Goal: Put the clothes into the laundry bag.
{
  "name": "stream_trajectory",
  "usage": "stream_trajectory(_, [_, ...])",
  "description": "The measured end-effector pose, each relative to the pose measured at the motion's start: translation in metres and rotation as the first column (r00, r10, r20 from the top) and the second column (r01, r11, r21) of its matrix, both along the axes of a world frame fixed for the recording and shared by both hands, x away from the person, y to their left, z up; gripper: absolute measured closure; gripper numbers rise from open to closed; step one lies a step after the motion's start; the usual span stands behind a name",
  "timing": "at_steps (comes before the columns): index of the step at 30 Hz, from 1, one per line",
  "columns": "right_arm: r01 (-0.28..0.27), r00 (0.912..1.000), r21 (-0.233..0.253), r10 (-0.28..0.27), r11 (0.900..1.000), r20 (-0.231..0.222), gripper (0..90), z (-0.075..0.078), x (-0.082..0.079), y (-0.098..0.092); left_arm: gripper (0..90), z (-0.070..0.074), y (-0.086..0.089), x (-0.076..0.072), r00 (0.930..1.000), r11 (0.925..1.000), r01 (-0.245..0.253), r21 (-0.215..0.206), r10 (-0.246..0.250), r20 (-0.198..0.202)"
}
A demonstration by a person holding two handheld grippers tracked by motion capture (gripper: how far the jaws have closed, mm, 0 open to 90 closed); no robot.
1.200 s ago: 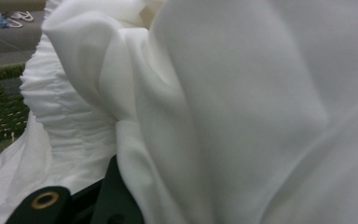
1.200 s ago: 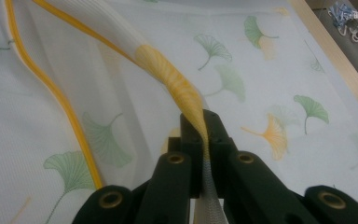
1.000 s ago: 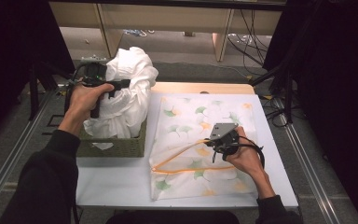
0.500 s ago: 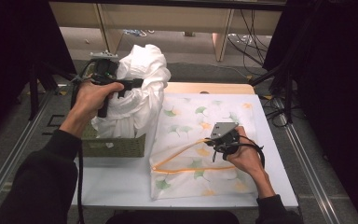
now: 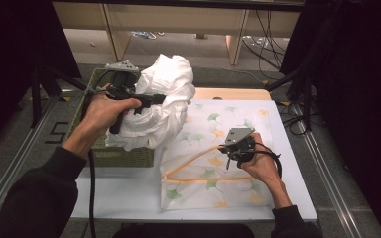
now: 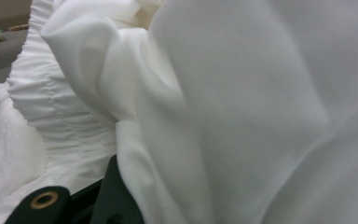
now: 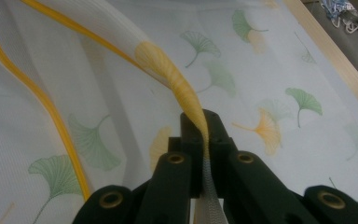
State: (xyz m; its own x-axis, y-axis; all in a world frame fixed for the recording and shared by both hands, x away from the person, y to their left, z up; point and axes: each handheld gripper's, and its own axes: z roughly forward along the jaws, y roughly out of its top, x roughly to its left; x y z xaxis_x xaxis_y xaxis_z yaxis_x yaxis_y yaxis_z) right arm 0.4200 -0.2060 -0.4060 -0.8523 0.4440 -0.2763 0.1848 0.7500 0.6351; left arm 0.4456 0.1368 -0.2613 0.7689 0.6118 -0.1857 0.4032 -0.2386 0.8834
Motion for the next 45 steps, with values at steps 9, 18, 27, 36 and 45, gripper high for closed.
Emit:
stream_trajectory(9, [0.015, 0.9999, 0.013, -0.015, 1.0, -0.007, 89.9, 0.001, 0.002, -0.005, 60.4, 0.003, -0.018, -0.031, 0.9955, 0.9955, 0.095, 0.008, -0.095, 0.003])
stream_trajectory(18, [0.01, 0.9999, 0.022, -0.011, 1.0, 0.01, 89.9, 0.0, 0.006, -0.008, 60.2, 0.004, -0.03, -0.065, 0.9821, 0.9821, 0.188, 0.001, -0.188, -0.01])
stream_trajectory(27, [0.019, 0.9998, 0.031, -0.019, 0.999, -0.01, 89.9, 0.0, 0.008, -0.009, 60.2, 0.002, -0.041, -0.088, 0.9657, 0.966, 0.257, -0.028, -0.258, -0.032])
stream_trajectory(36, [0.039, 0.9991, 0.091, -0.038, 0.995, -0.017, 89.9, 0.003, 0.012, -0.019, 60.1, -0.002, -0.047, -0.12, 0.9421, 0.9438, 0.327, -0.049, -0.329, -0.062])
stream_trajectory(45, [0.031, 0.9994, 0.097, -0.032, 0.995, 0.011, 89.9, 0.011, 0.01, -0.019, 59.6, -0.009, -0.05, -0.147, 0.9237, 0.931, 0.361, -0.051, -0.365, -0.117])
